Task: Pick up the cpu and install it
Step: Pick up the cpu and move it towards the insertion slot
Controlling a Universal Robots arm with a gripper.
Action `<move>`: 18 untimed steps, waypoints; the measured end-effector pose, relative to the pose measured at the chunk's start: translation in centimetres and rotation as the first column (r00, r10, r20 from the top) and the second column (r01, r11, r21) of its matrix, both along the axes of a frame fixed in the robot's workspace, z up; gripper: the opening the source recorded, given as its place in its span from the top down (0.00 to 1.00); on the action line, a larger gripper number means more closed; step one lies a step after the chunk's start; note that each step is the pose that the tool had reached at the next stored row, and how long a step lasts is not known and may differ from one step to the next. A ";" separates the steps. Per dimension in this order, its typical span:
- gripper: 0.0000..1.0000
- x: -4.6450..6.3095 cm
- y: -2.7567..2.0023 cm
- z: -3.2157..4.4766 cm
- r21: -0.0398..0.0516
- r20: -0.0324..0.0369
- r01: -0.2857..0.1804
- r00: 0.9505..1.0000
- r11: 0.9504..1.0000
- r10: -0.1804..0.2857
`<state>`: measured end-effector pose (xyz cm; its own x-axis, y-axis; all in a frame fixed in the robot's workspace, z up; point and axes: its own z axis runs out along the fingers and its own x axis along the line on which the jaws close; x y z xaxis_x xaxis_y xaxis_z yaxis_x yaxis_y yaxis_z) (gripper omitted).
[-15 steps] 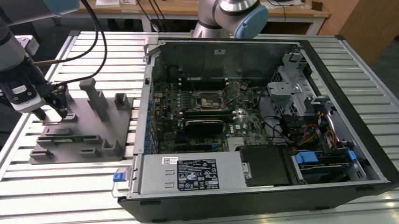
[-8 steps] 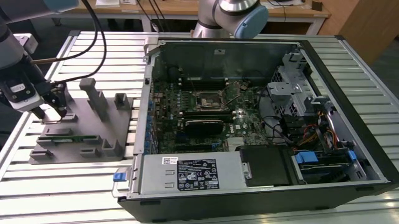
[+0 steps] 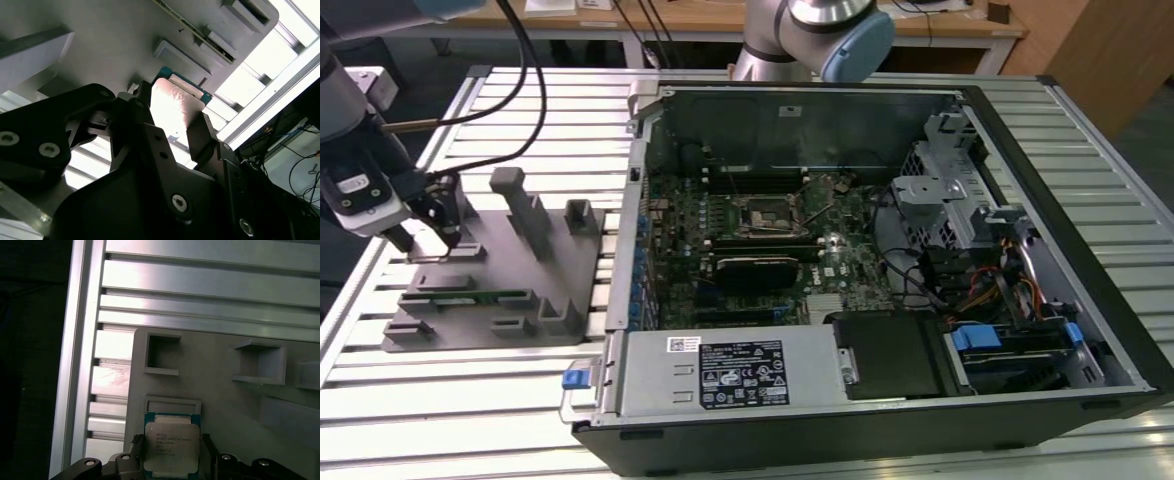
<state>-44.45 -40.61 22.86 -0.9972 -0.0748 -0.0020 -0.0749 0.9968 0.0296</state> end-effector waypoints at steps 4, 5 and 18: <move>0.47 0.0 0.00 0.25 0.000 0.000 0.000 1.000 1.000 0.000; 0.47 0.0 0.00 0.32 0.000 0.000 0.000 1.000 1.000 0.000; 0.47 0.0 0.00 1.35 0.000 0.000 0.000 1.000 1.000 0.000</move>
<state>-44.48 -40.62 24.22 -0.9972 -0.0749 -0.0022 -0.0749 0.9967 0.0300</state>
